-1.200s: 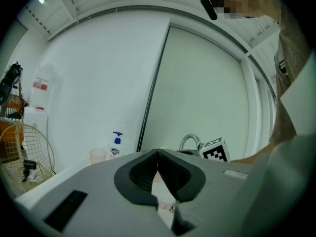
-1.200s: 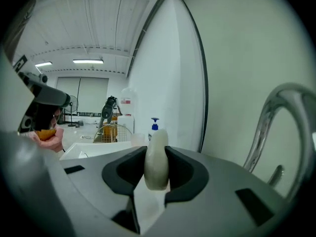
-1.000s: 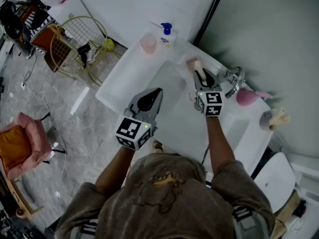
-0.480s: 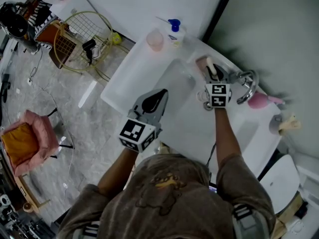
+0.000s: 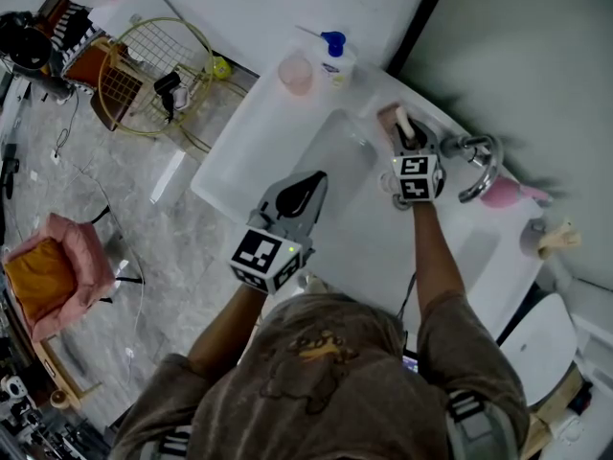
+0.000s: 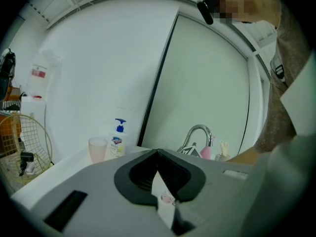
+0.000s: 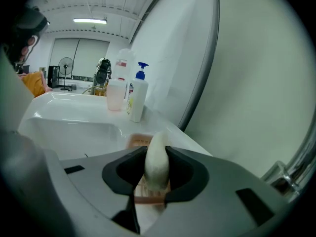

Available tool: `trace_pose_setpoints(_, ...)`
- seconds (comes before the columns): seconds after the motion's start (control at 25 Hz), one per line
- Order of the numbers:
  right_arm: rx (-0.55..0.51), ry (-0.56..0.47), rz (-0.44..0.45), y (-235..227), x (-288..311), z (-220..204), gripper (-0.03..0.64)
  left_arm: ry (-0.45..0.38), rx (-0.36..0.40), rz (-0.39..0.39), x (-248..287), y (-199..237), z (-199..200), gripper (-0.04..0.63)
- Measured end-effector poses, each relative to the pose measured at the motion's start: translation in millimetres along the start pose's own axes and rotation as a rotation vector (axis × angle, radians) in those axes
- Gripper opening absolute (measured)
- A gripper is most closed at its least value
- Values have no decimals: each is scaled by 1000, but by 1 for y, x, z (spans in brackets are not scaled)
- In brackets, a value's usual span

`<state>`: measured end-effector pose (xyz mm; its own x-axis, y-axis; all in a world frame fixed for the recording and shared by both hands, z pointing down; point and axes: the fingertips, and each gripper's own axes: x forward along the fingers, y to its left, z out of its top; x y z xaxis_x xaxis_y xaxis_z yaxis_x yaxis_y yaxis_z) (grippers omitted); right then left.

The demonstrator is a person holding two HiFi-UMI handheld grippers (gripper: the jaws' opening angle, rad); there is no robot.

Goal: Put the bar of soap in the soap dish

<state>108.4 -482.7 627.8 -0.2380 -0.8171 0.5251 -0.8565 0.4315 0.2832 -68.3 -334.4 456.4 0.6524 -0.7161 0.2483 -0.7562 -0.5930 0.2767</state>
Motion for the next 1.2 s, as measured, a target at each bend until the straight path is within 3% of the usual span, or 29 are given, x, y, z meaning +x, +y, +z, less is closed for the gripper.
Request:
trace_pose_setpoints(0.4,19,25,41,2,7,-9,136,20,-12,-1,7,0,-10,5)
trace_pose_setpoints(0.76,50,6,82,5,-2,-2,217,20,-6,-3,9,-9,-13,5)
trace_pose_setpoints(1.2,86,-152,93,17,-43,67,214,-10,3,-15,-1,-28,-1,5)
